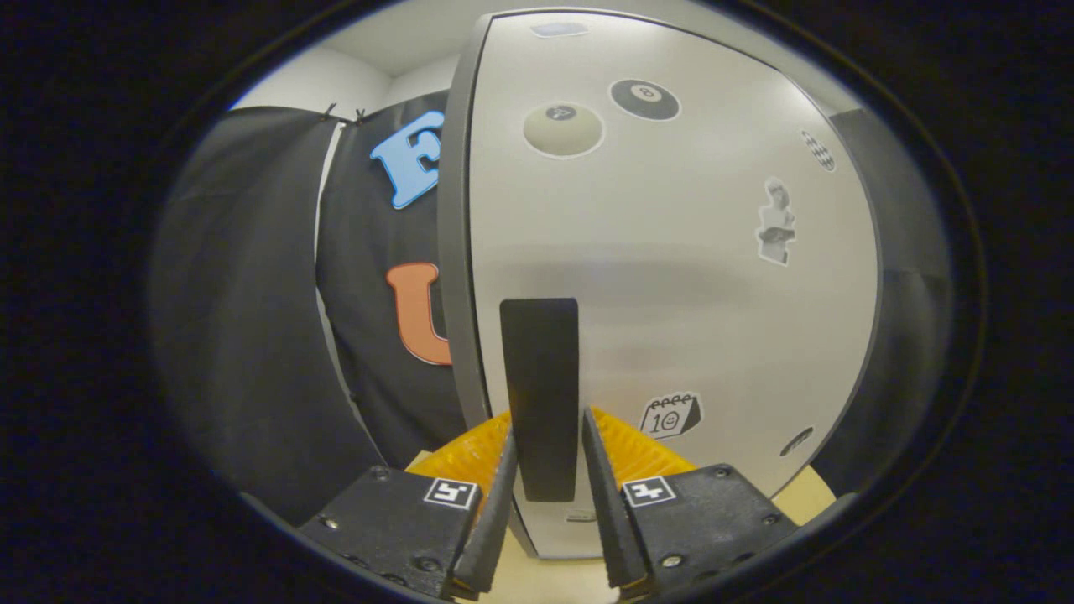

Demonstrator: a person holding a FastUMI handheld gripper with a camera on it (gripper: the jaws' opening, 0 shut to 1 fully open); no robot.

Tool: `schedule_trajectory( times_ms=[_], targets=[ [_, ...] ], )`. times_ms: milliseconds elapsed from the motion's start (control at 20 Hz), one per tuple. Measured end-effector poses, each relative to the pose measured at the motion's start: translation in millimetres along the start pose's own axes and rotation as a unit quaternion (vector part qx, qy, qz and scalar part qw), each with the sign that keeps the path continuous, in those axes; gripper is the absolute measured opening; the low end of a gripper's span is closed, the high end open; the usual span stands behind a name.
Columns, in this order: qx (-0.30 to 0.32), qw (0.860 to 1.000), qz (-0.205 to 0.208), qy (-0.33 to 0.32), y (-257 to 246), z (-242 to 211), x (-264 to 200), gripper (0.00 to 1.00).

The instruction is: Open the shoe cabinet door, grab the shoes and put them into the shoe cabinet, then close the shoe cabinet door.

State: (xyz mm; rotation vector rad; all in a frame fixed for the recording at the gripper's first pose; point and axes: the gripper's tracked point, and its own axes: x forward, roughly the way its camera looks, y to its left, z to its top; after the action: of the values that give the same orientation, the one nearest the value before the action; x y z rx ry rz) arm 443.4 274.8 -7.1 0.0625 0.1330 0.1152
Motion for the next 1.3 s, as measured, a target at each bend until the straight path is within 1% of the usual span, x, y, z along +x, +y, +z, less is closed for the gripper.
schedule_trajectory(
  times_ms=[50,200,250,400,550,750,900,1150,1300],
  targets=[
    [-0.005,1.000,-0.003,0.002,0,-1,1,0.42],
    [-0.006,1.000,-0.005,0.005,-2,-1,-2,0.40],
    [-0.006,1.000,0.001,0.007,-2,-2,-2,0.37],
    [-0.010,1.000,0.022,0.009,-2,-3,-7,0.34],
    [-0.016,0.999,0.042,0.012,-1,-5,-22,0.31],
    [-0.027,0.998,0.057,0.011,-1,-8,-56,0.30],
    [-0.032,0.998,0.060,0.012,-14,-12,-90,0.29],
    [-0.028,0.998,0.054,0.008,-45,-18,-148,0.27],
    [-0.020,0.999,0.043,0.005,-65,-21,-178,0.26]
  ],
)
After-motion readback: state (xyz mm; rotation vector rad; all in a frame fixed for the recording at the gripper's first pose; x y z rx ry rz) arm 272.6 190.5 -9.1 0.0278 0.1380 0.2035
